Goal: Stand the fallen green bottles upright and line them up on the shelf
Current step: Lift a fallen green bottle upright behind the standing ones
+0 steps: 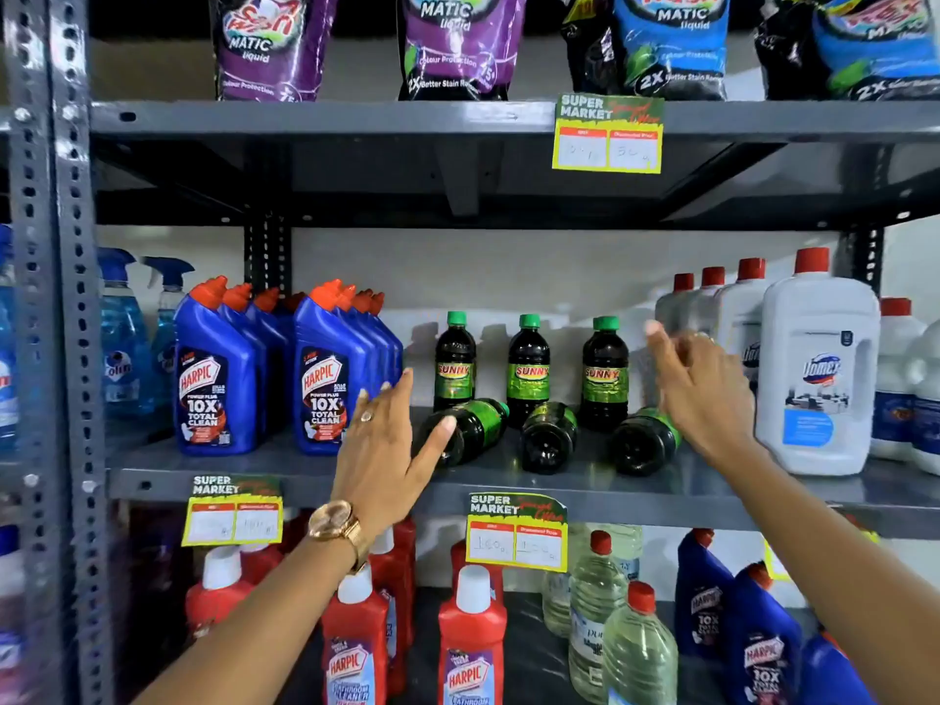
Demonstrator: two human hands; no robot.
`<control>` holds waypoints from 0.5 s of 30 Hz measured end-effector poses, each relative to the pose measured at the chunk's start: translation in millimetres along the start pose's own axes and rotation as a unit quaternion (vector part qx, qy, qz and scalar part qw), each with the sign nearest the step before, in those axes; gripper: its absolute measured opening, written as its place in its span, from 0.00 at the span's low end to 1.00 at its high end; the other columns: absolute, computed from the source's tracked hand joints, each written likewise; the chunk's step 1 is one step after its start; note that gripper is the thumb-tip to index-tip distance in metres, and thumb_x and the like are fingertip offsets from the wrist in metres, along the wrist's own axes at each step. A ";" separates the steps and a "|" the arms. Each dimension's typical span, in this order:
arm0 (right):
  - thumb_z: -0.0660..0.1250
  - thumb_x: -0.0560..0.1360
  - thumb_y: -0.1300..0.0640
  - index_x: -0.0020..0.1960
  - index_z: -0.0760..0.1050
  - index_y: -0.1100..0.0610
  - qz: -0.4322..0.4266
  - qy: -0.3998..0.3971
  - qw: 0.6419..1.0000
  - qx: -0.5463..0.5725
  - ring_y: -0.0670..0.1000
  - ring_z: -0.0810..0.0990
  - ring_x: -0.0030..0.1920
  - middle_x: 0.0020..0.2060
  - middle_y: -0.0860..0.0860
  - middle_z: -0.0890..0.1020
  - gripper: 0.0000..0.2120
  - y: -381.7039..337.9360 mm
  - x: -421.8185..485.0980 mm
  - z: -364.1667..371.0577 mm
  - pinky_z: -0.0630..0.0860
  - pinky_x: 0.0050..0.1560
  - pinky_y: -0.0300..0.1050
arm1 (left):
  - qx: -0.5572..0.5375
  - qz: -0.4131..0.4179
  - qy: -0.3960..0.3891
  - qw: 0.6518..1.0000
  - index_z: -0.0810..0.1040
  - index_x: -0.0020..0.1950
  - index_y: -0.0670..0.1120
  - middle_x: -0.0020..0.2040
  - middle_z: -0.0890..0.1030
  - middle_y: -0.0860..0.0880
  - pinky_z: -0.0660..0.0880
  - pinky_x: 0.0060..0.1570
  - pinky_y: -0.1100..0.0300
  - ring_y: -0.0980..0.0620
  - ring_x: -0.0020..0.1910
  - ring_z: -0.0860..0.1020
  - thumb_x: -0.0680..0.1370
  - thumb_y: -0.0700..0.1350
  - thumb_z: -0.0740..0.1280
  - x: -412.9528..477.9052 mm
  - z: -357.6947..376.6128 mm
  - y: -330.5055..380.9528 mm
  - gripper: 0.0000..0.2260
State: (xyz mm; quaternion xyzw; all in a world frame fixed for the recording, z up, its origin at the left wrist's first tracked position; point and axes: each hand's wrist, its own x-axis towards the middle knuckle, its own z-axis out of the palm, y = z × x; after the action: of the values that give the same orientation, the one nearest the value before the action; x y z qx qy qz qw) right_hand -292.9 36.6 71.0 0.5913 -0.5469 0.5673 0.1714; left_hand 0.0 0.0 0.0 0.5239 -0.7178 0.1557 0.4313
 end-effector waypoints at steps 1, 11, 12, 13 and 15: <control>0.52 0.78 0.36 0.31 0.68 0.58 0.050 -0.021 0.999 0.005 0.60 0.76 0.38 0.29 0.55 0.74 0.30 7.0 -1.8 2.2 0.65 0.32 0.45 | 0.031 -0.006 -0.006 0.999 0.54 0.75 0.44 0.73 0.65 0.40 0.54 0.73 0.50 0.43 0.72 0.61 0.75 0.68 0.47 -3.6 5.7 -8.1 0.37; 0.44 0.60 0.17 0.66 0.73 0.61 0.285 -0.283 0.899 -0.177 0.57 0.84 0.43 0.50 0.62 0.85 0.57 47.9 10.3 28.8 0.74 0.54 0.50 | 0.209 0.034 -0.002 0.977 0.78 0.34 0.46 0.36 0.83 0.47 0.73 0.32 0.58 0.47 0.38 0.81 0.76 0.64 0.46 -14.7 21.7 -27.3 0.30; 0.45 0.55 0.15 0.70 0.70 0.59 0.300 -0.301 0.888 -0.175 0.58 0.83 0.52 0.60 0.62 0.81 0.61 49.4 15.8 33.1 0.72 0.57 0.52 | 0.220 0.047 -0.001 0.974 0.80 0.34 0.45 0.38 0.84 0.46 0.77 0.39 0.56 0.46 0.43 0.82 0.77 0.62 0.48 -13.7 23.6 -28.5 0.30; 0.47 0.48 0.13 0.72 0.68 0.56 0.320 -0.324 0.873 -0.174 0.59 0.79 0.60 0.67 0.60 0.76 0.67 53.5 23.1 37.7 0.71 0.58 0.52 | 0.228 0.062 -0.001 0.972 0.82 0.35 0.44 0.41 0.85 0.44 0.78 0.47 0.54 0.46 0.48 0.82 0.77 0.60 0.49 -11.7 25.2 -29.9 0.29; 0.55 0.42 0.13 0.73 0.66 0.54 0.354 -0.364 0.849 -0.146 0.60 0.77 0.63 0.69 0.59 0.74 0.69 81.4 40.9 56.4 0.72 0.56 0.49 | 0.223 0.079 -0.012 0.972 0.83 0.38 0.43 0.45 0.85 0.42 0.76 0.55 0.54 0.46 0.54 0.81 0.77 0.58 0.50 -7.1 28.7 -32.9 0.28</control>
State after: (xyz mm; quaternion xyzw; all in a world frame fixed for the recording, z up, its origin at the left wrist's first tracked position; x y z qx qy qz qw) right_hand -344.0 -56.2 55.3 0.4901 -0.8187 0.2475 -0.1682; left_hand 16.6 -28.3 -29.7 0.5506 -0.7091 0.3389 0.2814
